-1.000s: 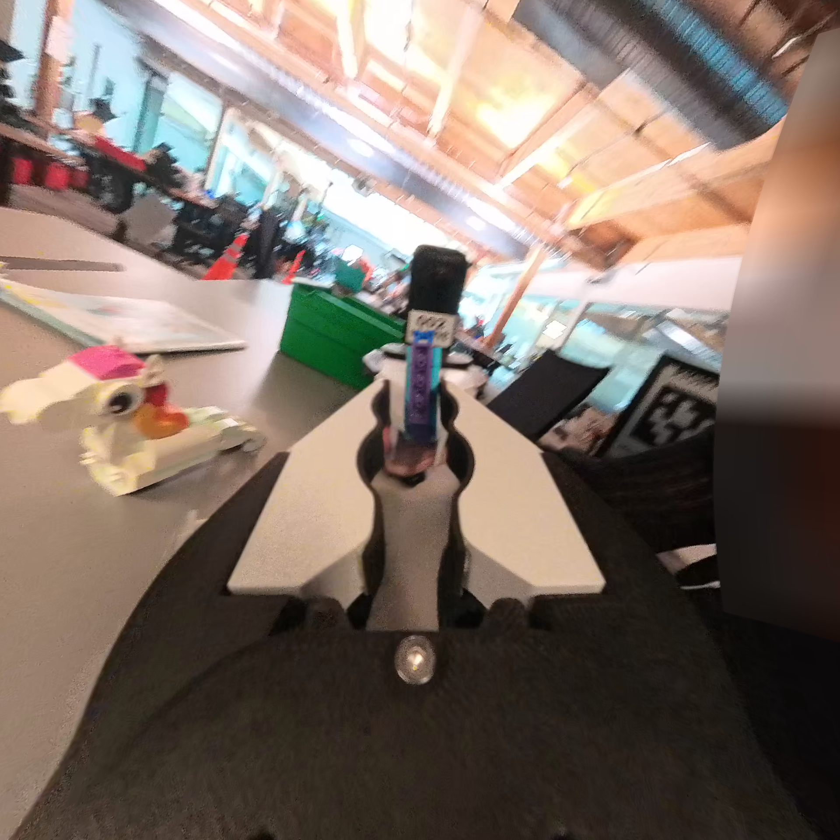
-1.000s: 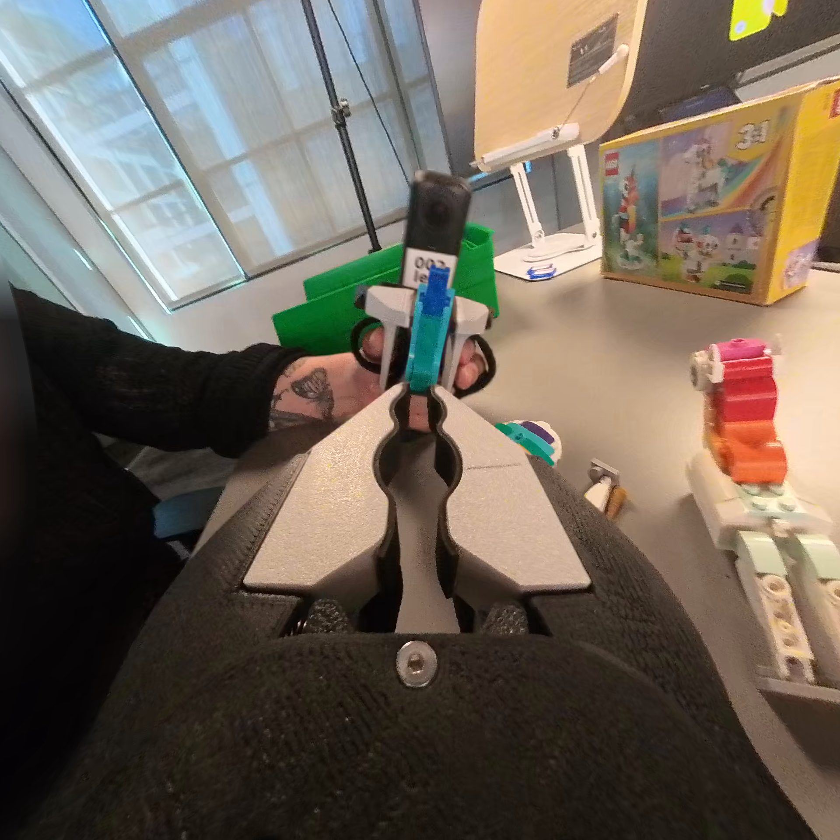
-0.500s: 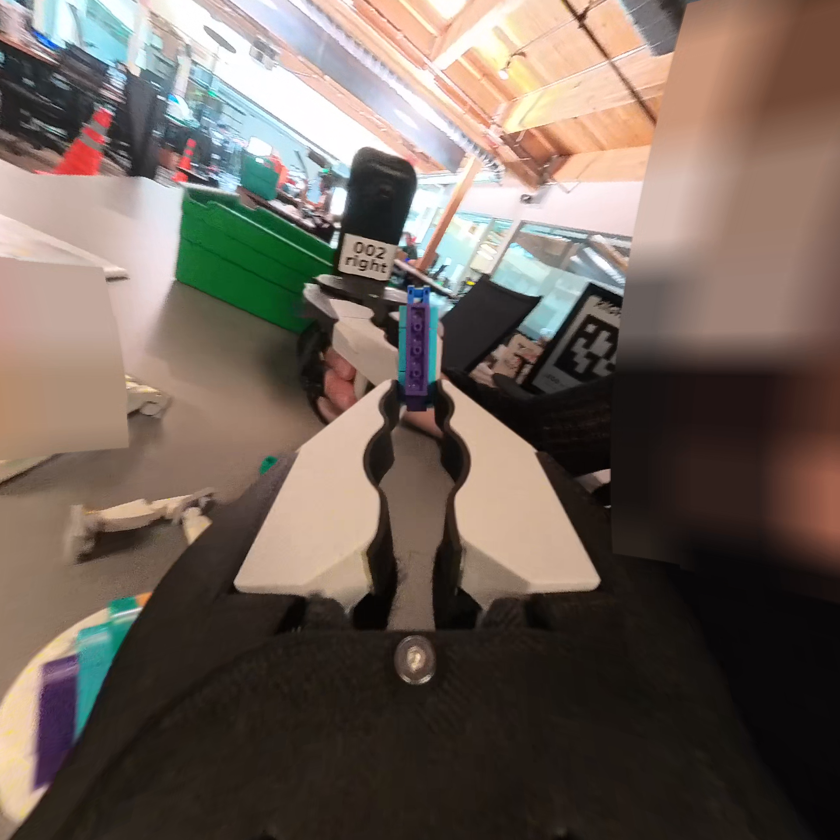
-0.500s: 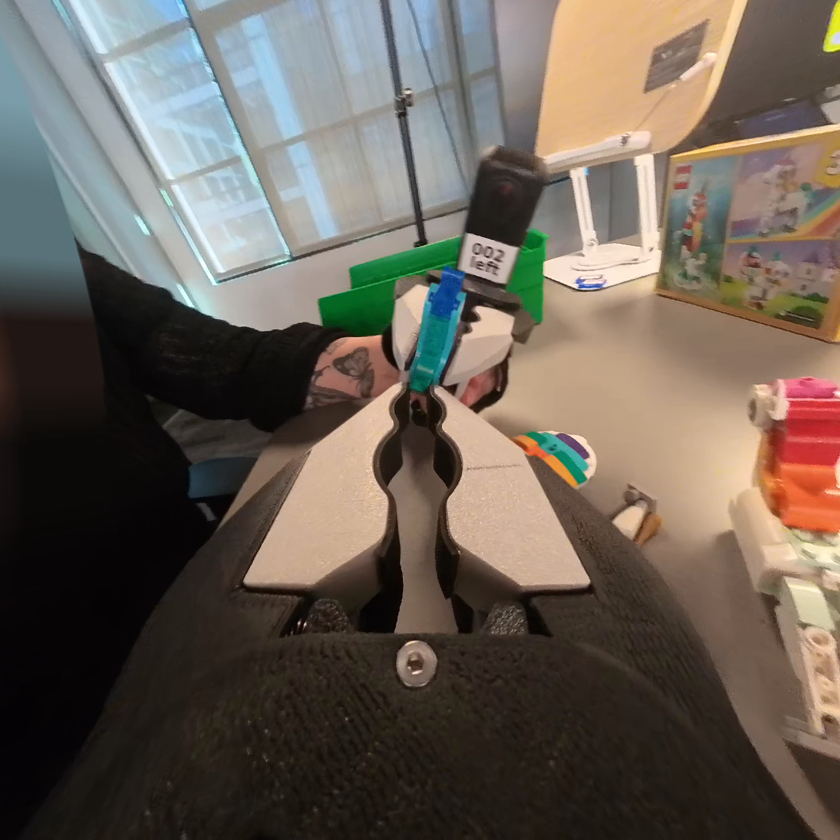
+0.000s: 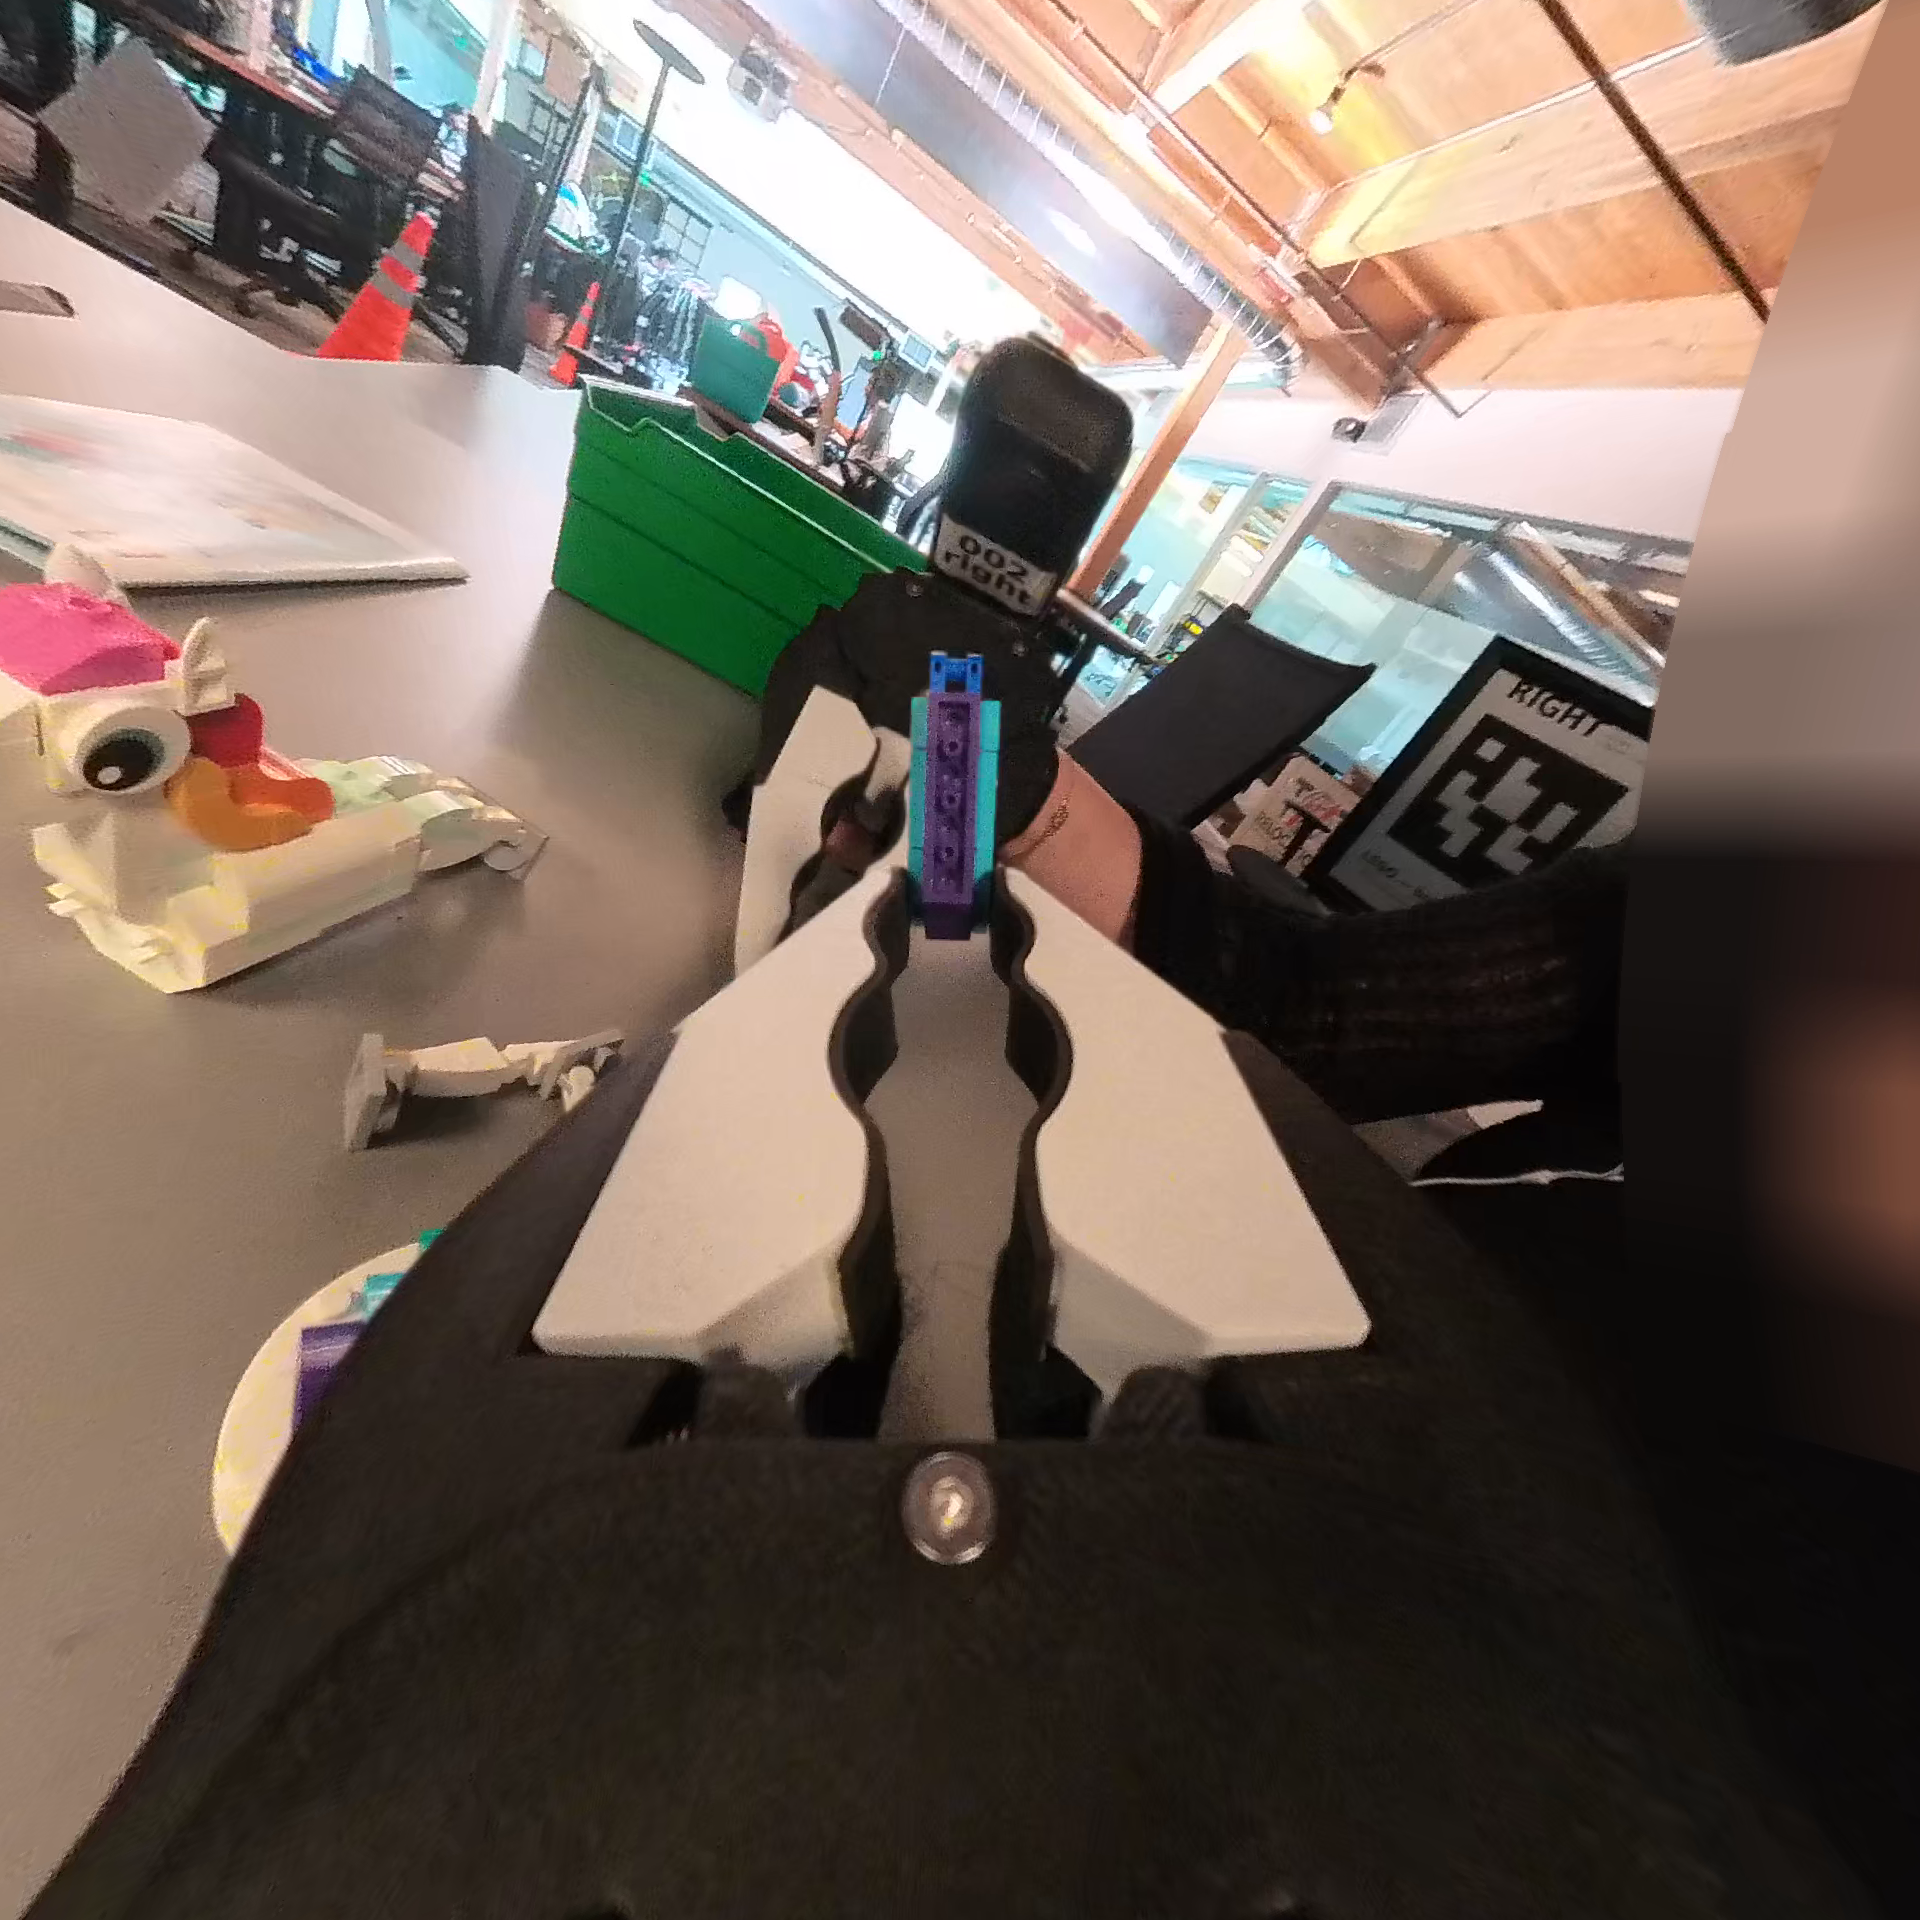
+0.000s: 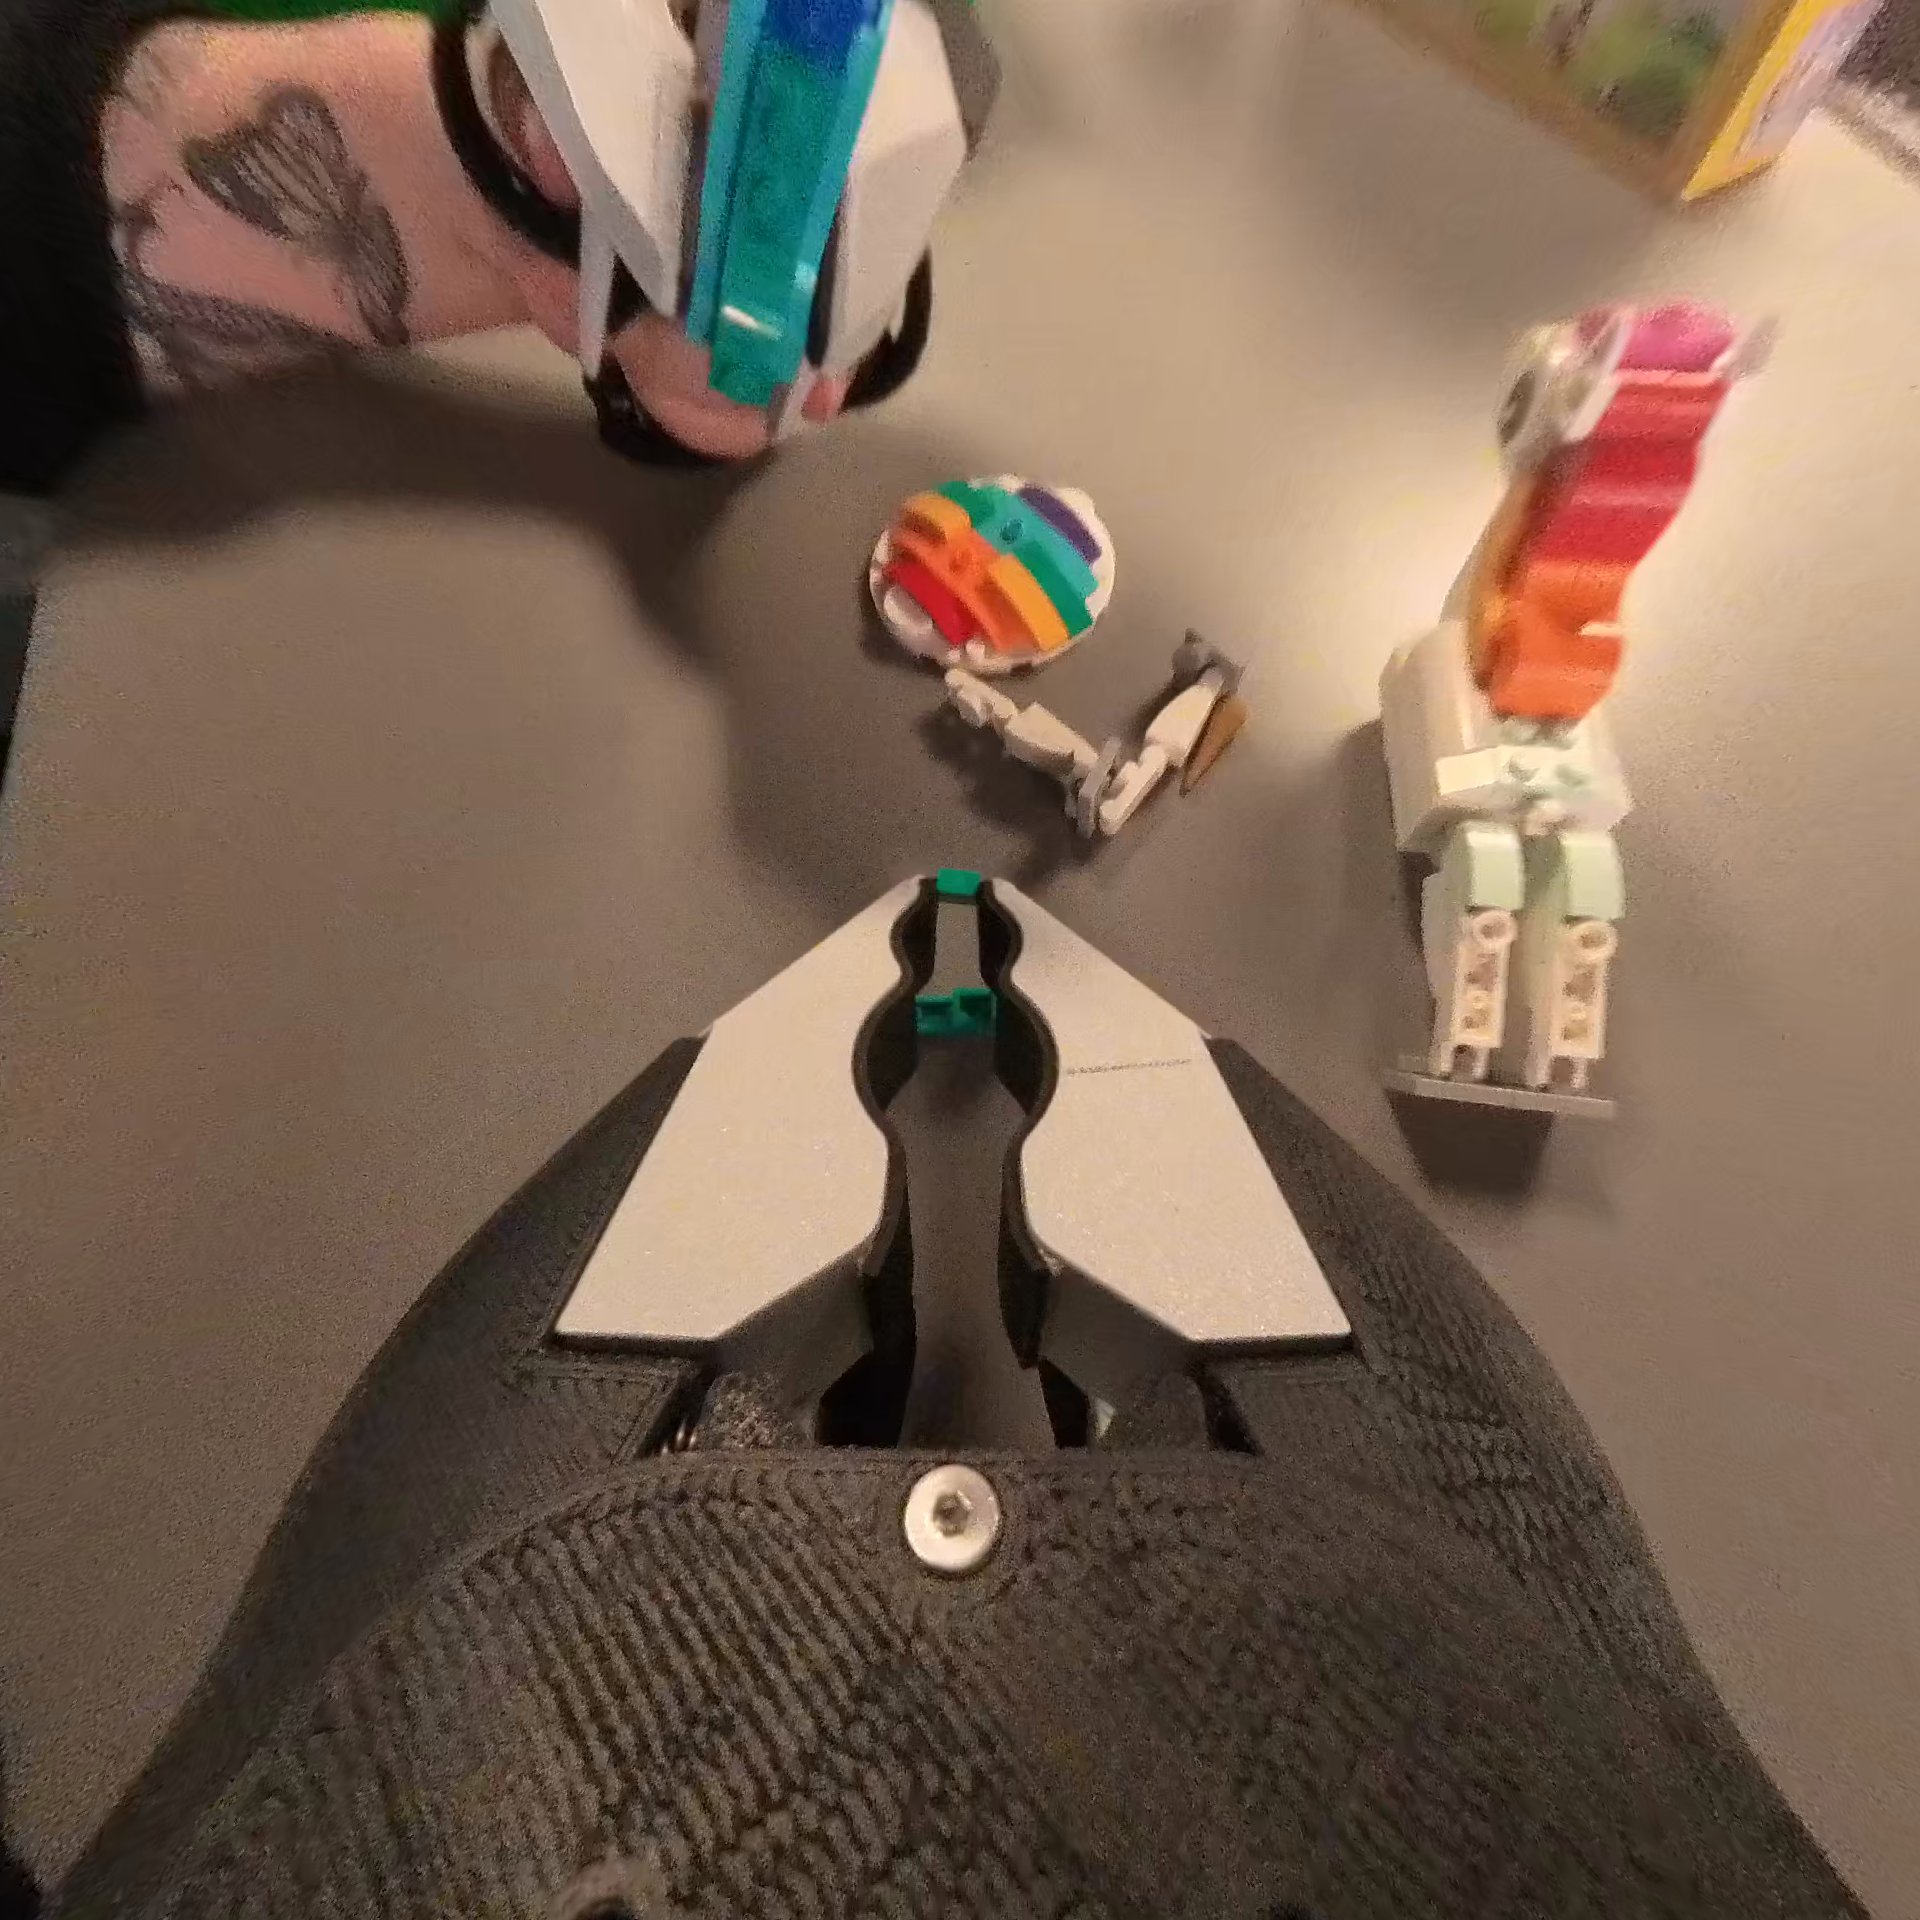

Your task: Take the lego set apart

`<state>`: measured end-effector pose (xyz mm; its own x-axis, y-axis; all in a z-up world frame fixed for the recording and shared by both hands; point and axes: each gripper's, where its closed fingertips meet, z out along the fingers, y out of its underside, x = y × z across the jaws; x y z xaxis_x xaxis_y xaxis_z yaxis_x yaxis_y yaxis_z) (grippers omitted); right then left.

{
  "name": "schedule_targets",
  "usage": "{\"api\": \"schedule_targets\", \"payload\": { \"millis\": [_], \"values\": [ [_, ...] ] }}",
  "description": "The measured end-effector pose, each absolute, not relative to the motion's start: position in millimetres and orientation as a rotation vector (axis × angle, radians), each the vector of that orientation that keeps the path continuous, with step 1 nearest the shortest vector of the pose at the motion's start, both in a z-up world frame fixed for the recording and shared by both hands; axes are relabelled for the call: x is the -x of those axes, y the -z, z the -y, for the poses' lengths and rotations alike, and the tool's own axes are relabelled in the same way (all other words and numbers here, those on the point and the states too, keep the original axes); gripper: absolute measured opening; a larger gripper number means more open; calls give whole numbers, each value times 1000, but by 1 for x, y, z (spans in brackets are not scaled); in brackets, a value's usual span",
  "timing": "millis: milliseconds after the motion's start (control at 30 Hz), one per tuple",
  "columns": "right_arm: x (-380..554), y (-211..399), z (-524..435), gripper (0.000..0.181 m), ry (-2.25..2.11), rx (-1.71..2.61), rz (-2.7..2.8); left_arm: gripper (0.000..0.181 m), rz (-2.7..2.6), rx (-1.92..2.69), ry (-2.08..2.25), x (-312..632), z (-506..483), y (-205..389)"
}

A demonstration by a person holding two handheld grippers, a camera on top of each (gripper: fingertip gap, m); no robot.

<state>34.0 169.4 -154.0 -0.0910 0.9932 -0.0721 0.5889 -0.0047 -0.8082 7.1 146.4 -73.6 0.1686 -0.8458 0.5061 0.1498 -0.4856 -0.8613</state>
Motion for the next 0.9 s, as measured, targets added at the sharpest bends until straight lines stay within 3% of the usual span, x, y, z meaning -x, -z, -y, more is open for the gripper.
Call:
{"api": "schedule_targets", "payload": {
  "millis": [233, 367, 567, 900],
  "values": [
    [-32, 171, -164, 22, -962, 1761, 1757, 14, -702, 1598, 1448, -13, -146, 78],
    [-25, 155, -163, 40, -1073, 1709, 1680, 14, -698, 1587, 1478, -14, -144, 76],
    [-14, 64, -148, 26, -1577, 1345, 1335, 14, -758, 1595, 1450, -20, -139, 80],
    [-10, 73, -142, 13, -1564, 1372, 1383, 17, -853, 1638, 1282, -28, -137, 92]
  ]
}}
